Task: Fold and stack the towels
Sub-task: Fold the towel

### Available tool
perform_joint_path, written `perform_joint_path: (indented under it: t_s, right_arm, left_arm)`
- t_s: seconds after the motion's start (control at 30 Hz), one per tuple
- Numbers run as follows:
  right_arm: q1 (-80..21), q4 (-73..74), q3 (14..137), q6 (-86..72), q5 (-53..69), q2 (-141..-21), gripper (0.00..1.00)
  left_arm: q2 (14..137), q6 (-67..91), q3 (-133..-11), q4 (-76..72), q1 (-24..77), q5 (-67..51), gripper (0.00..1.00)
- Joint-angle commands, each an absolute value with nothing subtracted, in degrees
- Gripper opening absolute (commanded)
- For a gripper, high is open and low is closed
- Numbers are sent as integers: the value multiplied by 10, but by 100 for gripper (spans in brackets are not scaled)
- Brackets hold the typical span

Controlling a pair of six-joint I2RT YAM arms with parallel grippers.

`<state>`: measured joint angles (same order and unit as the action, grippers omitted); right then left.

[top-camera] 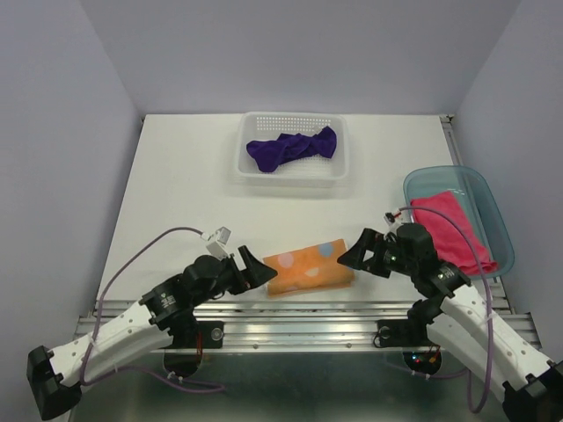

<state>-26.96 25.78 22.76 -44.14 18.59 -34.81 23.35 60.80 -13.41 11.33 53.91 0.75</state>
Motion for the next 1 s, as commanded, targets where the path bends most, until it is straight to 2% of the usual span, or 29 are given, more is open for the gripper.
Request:
perform_joint_path:
  t_s: [0.0,0.17,0.27,0.37,0.6,0.7,0.97]
  right_arm:
    - [-266,125,272,-435,276,-382,100]
    - [-270,38,239,-470,320,-424,100]
    - [-281,-10,208,-486,315,-459,100]
    - [-283,15,190,-486,281,-483,100]
    - [-283,133,165,-469,171,-502,100]
    - [-283,143,163,-461,163,-504,100]
    - [-283,165,235,-410,154,-474,100]
  left_arm:
    - [285,555,-164,-2,541,10,99]
    - [464,523,-192,-96,544,-29,99]
    - [538,515,-201,-131,552,-47,99]
    - [576,518,-192,-135,555,-63,99]
    - [542,569,-117,-89,556,-29,99]
    - [502,577,-101,-84,556,-17,99]
    - [430,525,-156,-24,556,44,99]
